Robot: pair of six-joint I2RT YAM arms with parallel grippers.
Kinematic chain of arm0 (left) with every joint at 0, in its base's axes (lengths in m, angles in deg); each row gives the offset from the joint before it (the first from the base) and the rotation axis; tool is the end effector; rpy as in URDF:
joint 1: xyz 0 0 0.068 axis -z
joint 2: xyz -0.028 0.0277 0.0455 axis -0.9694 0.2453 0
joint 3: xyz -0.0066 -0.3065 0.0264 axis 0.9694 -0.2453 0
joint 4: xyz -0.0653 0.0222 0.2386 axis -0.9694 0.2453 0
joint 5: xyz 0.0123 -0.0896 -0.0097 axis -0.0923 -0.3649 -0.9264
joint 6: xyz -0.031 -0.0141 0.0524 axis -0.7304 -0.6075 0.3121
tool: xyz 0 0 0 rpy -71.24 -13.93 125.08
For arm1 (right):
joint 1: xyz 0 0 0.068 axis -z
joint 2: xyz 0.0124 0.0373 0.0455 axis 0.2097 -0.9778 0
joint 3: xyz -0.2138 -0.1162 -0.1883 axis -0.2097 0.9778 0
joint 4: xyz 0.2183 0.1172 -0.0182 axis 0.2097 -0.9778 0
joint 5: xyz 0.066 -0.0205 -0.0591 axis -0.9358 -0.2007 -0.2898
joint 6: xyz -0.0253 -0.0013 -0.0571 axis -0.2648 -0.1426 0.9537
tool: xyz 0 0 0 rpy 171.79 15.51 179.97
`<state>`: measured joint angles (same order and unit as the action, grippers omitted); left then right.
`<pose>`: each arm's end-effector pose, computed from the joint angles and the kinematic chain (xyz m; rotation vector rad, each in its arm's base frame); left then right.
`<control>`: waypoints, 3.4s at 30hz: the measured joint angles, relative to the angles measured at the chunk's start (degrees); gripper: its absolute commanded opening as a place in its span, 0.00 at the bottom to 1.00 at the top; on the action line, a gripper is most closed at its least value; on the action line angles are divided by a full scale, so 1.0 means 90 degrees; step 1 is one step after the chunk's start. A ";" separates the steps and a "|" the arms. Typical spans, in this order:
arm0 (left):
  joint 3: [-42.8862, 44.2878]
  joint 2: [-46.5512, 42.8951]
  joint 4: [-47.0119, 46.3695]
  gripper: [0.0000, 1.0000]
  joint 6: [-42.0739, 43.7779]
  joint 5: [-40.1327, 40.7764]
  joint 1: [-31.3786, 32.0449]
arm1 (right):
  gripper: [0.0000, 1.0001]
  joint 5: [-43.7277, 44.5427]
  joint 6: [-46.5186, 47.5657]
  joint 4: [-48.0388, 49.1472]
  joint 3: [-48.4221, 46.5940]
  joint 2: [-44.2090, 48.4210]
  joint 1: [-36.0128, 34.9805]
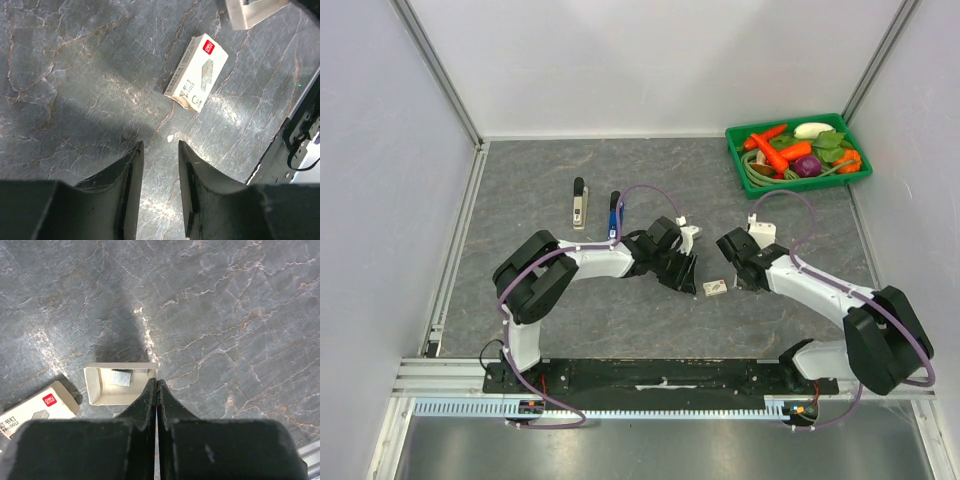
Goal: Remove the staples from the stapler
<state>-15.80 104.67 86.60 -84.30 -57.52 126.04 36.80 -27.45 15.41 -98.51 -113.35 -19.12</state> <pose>0.2418 -0.3204 0.1811 0.8396 2.4857 -1.0129 0.1834 0.0818 0.2147 0.2888 2.5391 -0.3724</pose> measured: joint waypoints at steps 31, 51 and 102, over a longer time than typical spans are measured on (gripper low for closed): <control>0.0537 0.0561 0.0007 0.04 -0.0702 0.0112 0.0136 | 0.00 -0.0724 0.0141 0.0777 0.0153 -0.0457 -0.0002; 0.0617 0.0566 0.0136 0.02 -0.0702 0.0260 0.0185 | 0.00 -0.0707 -0.0318 0.0381 0.0308 -0.0136 -0.0493; 0.0709 0.0551 0.0289 0.02 -0.0702 0.0612 0.0316 | 0.00 -0.0401 -0.1321 -0.0051 0.0520 -0.0022 -0.1299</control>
<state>-9.42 109.63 89.20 -90.62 -52.01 128.88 33.19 -39.34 14.96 -93.83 -113.54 -30.81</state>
